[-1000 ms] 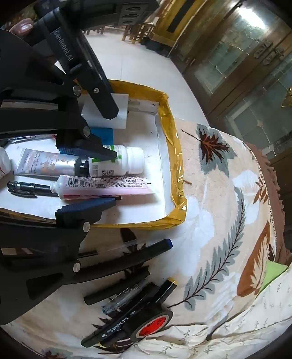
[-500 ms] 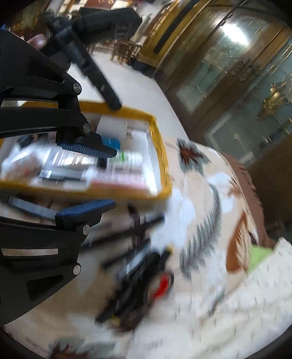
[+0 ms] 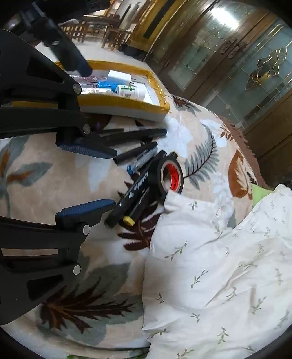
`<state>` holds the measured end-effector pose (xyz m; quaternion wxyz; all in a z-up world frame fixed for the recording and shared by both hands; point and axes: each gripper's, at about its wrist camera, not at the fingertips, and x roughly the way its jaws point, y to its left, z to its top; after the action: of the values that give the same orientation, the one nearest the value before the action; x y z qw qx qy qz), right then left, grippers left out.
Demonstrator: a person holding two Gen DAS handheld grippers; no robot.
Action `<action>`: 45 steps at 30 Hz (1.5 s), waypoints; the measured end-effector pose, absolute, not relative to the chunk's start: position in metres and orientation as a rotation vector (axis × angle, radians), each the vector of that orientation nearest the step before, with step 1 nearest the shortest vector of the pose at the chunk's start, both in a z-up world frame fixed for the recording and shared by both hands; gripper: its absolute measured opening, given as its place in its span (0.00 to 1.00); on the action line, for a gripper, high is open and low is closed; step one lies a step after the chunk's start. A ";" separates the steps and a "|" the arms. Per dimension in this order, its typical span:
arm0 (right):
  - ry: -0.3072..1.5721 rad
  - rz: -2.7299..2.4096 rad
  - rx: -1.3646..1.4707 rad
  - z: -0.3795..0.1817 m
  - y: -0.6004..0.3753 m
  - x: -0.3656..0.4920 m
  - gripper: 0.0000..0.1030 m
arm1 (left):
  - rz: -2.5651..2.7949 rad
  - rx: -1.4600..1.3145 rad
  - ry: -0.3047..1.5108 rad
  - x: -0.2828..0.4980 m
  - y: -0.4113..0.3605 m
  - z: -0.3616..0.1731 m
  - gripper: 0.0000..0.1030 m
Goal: Organize objects
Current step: 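Move the right tool to the black tape roll and grasp its rim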
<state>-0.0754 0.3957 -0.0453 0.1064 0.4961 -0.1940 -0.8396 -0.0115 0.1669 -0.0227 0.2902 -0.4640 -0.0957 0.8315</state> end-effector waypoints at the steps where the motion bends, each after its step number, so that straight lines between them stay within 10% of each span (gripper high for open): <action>1: -0.569 -2.478 1.468 -0.046 0.397 -0.077 0.37 | 2.213 -1.245 -0.259 -0.011 0.167 -0.027 0.57; 19: -0.837 -2.421 1.620 -0.062 0.400 -0.159 0.37 | 2.154 -1.275 -0.307 -0.025 0.163 -0.037 0.57; 25: -0.918 -2.372 1.664 -0.076 0.405 -0.163 0.18 | 2.157 -1.299 -0.302 -0.030 0.162 -0.041 0.57; 45: -0.718 -2.358 1.681 -0.079 0.422 -0.053 0.13 | 2.182 -1.363 -0.065 -0.004 0.188 -0.037 0.57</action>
<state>-0.0531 0.4221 -0.0786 0.0789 0.5616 -0.2399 -0.7879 -0.0038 0.1882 -0.0367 0.2802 -0.5084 -0.0242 0.8139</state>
